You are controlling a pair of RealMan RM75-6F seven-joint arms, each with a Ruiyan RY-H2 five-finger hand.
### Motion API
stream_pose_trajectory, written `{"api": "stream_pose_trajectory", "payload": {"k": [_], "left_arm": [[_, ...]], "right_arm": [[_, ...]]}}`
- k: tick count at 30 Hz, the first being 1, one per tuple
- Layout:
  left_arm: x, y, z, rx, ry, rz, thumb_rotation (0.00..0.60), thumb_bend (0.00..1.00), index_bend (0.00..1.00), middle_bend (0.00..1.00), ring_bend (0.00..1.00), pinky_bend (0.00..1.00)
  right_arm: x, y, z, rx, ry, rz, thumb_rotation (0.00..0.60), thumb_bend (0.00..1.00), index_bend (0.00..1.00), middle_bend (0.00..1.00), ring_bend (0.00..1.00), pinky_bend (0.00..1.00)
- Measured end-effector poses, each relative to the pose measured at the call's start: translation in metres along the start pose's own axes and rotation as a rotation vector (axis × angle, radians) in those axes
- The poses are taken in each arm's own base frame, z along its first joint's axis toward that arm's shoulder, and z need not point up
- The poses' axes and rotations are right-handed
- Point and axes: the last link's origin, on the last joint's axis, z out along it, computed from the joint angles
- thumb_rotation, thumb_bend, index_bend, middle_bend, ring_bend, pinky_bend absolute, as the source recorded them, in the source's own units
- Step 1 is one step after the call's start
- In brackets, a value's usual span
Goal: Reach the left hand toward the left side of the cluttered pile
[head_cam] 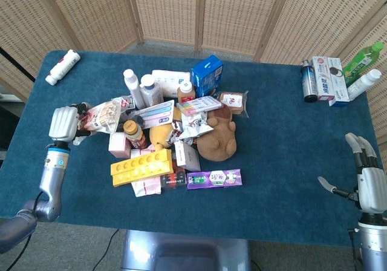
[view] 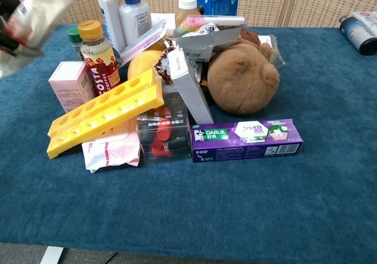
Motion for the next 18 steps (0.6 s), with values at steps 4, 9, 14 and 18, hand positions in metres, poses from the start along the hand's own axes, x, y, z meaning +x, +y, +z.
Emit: {"api": "stream_pose_trajectory", "payload": {"k": [4,9,14,18], "left_arm": [[0.030,0.003,-0.004,-0.020,0.043,-0.025,0.600,0.02,0.86,1.00,0.94,0.97],[0.070,0.008,-0.007,-0.029,0.095,-0.028,0.600,0.02,0.86,1.00,0.94,0.97],[0.097,0.014,-0.007,-0.031,0.139,-0.009,0.600,0.02,0.86,1.00,0.94,0.97],[0.108,0.020,-0.004,-0.033,0.157,0.004,0.600,0.02,0.85,1.00,0.94,0.97]], "right_arm": [[-0.002,-0.002,-0.001,0.001,-0.008,-0.002,0.600,0.00,0.00,0.10,0.00,0.00],[-0.002,-0.003,-0.001,0.003,-0.007,-0.003,0.600,0.00,0.00,0.10,0.00,0.00],[-0.002,-0.003,-0.001,0.002,-0.005,-0.001,0.600,0.00,0.00,0.10,0.00,0.00],[-0.001,-0.003,-0.001,0.000,-0.002,0.005,0.600,0.00,0.00,0.10,0.00,0.00]]}}
